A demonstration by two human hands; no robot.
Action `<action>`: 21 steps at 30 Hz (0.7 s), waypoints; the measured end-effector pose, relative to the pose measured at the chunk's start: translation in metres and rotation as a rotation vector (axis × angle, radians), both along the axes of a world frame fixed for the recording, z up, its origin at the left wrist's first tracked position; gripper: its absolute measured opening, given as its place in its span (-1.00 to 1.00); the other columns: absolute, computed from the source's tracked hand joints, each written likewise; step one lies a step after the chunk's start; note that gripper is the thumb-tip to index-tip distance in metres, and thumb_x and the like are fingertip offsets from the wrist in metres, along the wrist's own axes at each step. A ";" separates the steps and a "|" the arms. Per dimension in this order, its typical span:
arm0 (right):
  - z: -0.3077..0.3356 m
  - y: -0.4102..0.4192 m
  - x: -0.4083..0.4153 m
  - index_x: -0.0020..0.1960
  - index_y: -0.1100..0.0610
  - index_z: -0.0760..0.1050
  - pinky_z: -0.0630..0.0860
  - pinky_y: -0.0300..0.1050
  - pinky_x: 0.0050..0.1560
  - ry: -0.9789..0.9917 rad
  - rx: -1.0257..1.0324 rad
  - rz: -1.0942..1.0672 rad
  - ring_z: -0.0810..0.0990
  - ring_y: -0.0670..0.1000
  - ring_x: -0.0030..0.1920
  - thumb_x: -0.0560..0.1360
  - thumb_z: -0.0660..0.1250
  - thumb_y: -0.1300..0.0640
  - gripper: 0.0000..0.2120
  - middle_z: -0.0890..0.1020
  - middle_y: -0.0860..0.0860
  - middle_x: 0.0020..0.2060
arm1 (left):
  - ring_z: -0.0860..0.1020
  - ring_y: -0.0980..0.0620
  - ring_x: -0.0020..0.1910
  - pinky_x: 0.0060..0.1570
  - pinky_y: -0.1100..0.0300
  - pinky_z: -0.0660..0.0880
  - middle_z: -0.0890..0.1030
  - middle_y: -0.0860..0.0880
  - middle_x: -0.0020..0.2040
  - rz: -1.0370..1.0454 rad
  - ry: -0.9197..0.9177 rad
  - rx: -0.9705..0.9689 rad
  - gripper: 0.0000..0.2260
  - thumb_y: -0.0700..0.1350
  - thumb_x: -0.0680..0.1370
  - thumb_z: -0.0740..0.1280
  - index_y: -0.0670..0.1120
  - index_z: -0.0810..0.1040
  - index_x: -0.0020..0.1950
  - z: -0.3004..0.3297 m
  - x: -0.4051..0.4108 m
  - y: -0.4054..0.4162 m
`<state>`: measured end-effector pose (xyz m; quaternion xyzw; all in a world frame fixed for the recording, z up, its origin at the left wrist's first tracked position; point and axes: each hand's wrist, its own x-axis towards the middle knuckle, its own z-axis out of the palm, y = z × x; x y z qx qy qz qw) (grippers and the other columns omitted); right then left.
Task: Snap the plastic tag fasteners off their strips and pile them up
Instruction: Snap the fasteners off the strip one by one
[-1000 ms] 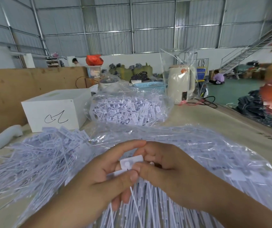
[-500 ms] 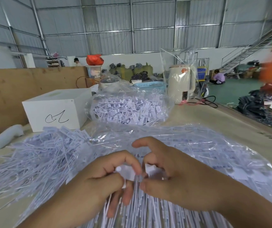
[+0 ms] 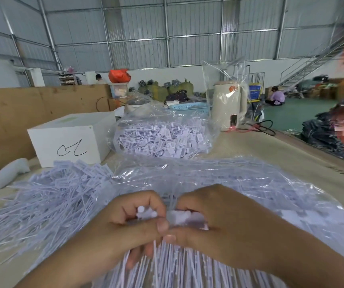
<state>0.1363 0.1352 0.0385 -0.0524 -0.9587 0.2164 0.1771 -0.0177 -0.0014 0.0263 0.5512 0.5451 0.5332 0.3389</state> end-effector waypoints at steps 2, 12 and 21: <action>0.002 0.004 0.003 -0.29 0.01 0.39 0.27 -0.19 -0.37 -0.032 -0.044 -0.026 0.39 -0.16 -0.46 0.40 0.18 -0.38 -0.56 0.45 -0.13 -0.45 | 0.43 0.11 -0.59 -0.56 0.34 0.35 0.47 -0.09 -0.47 0.025 -0.018 -0.017 -0.83 0.01 0.29 0.50 -0.03 0.58 -0.30 0.001 -0.003 -0.003; -0.002 -0.003 -0.007 -0.38 -0.14 0.35 0.20 -0.18 -0.40 0.115 -0.137 -0.104 0.34 -0.13 -0.48 0.51 0.26 -0.18 -0.68 0.42 -0.14 -0.50 | 0.33 0.06 -0.60 -0.56 0.31 0.29 0.38 -0.07 -0.54 0.150 -0.037 0.078 -0.70 -0.02 0.25 0.52 0.01 0.38 -0.42 -0.001 0.008 0.002; 0.005 0.008 0.000 -0.32 0.12 0.32 0.19 -0.37 -0.51 0.476 -0.438 -0.135 0.22 -0.16 -0.52 0.45 0.32 -0.23 -0.56 0.27 -0.11 -0.53 | 0.31 0.04 -0.62 -0.59 0.33 0.27 0.38 -0.10 -0.52 0.338 -0.201 0.185 -0.65 0.02 0.19 0.51 -0.01 0.33 -0.46 -0.006 0.007 0.009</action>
